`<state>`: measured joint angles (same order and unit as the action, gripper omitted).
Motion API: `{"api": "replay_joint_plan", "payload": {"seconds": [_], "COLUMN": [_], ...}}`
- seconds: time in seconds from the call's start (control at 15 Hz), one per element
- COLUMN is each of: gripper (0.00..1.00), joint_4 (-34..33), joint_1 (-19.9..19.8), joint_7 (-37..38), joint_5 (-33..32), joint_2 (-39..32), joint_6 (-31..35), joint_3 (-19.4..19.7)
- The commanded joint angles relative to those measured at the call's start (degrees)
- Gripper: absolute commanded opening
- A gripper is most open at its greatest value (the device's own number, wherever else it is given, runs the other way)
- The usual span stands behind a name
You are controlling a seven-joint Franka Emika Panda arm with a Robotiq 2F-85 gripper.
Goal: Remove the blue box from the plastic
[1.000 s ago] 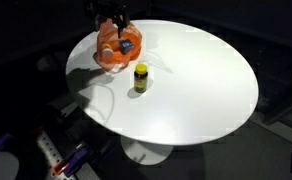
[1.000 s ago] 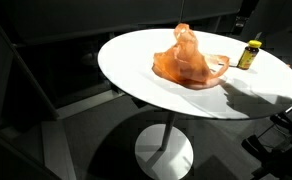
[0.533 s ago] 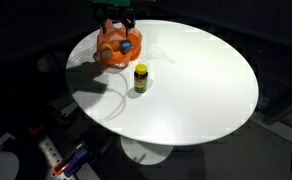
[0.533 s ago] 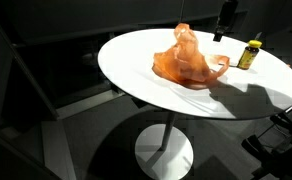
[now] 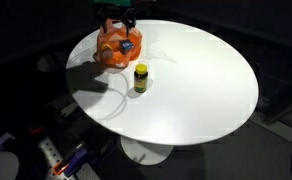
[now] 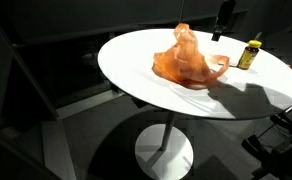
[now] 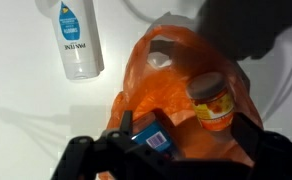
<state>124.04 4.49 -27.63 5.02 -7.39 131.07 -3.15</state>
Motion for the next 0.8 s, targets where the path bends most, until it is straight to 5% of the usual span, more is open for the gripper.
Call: {"api": "replay_joint_plan", "payload": {"seconds": [0.0, 0.73], "gripper": [1.00, 1.00], "joint_4": [-1.4, -5.0], "joint_1": [-1.3, -5.3], "joint_7": [-2.9, -16.1], "joint_5": [1.4, 7.5], "joint_2": [-2.9, -12.3], "joint_6": [3.2, 14.9], "joint_3": [-1.3, -7.5]}}
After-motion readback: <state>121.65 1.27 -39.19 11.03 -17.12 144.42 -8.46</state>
